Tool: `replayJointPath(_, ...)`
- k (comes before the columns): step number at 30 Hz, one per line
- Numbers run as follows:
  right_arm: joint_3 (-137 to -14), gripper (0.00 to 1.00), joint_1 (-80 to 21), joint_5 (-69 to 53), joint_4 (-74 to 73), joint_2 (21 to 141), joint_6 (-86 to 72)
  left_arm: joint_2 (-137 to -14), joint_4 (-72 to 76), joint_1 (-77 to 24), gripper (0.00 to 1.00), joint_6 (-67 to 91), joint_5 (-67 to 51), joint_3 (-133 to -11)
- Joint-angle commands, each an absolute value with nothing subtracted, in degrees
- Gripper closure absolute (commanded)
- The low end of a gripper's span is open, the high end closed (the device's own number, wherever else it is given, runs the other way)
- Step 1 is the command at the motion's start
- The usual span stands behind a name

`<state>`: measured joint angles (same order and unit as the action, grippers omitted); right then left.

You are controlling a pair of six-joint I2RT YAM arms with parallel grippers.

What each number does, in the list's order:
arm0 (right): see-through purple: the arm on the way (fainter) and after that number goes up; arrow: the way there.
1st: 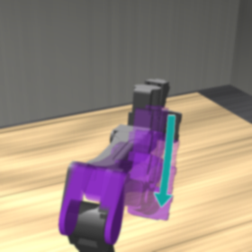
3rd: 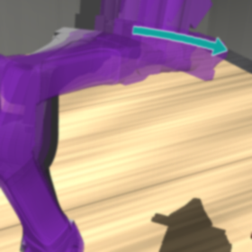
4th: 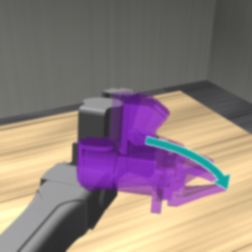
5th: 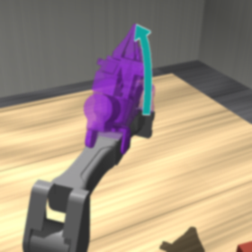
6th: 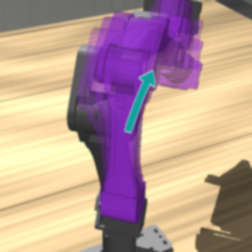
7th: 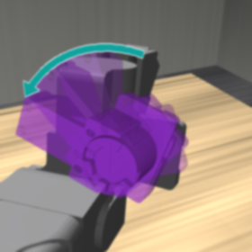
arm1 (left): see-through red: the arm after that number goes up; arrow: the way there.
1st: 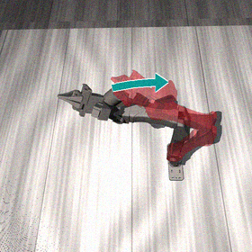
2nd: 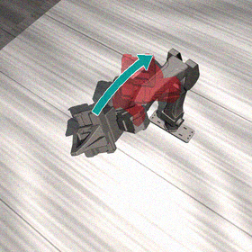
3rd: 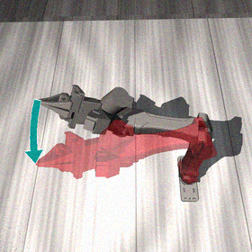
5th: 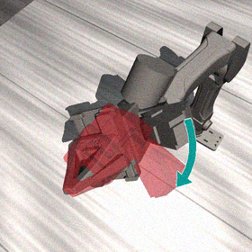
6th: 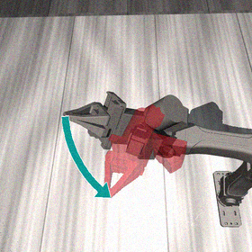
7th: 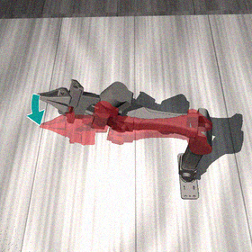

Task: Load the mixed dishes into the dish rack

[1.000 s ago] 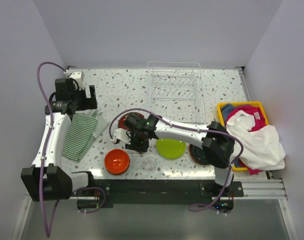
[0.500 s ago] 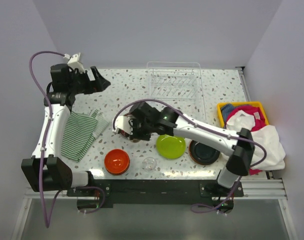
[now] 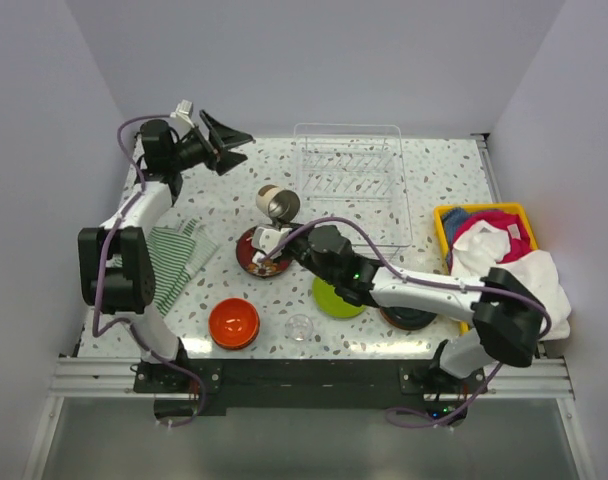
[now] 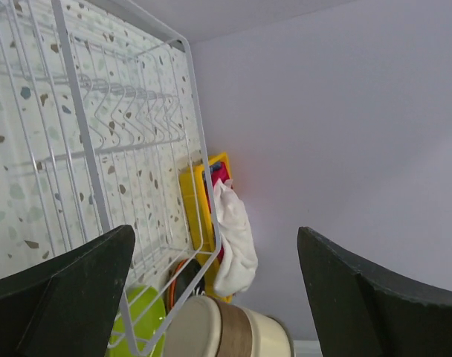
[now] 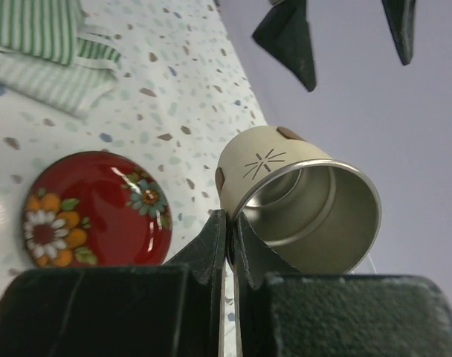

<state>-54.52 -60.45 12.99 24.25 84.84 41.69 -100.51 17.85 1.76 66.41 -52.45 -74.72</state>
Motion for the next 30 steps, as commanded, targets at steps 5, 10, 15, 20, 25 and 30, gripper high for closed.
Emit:
replayJointPath(5, -53.6, 1.00, -59.5, 20.2, 56.3, 92.5, 51.9, -103.2, 21.5, -2.2, 0.02, 79.2, -56.4, -72.1)
replayJointPath(10, -54.0, 1.00, -59.4, 20.9, 64.2, 97.9, 57.7, -104.7, 19.0, -3.5, 0.01, 80.0, -56.3, -71.8)
replayJointPath(15, -55.5, 1.00, -59.2, 20.9, 62.4, 99.5, 57.9, -106.0, 18.2, -4.2, 0.01, 82.3, -57.0, -72.1)
replayJointPath(20, -58.4, 1.00, -58.6, 23.5, 63.0, 103.8, 59.4, -104.8, 14.4, -4.4, 0.04, 84.5, -56.9, -71.9)
replayJointPath(25, -62.3, 1.00, -58.1, 25.6, 61.6, 107.1, 59.4, -104.6, 14.8, -4.6, 0.07, 84.6, -58.1, -71.1)
replayJointPath(30, -63.5, 1.00, -57.7, 26.1, 60.6, 108.7, 59.2, -104.8, 15.7, -4.5, 0.20, 84.6, -58.4, -71.5)
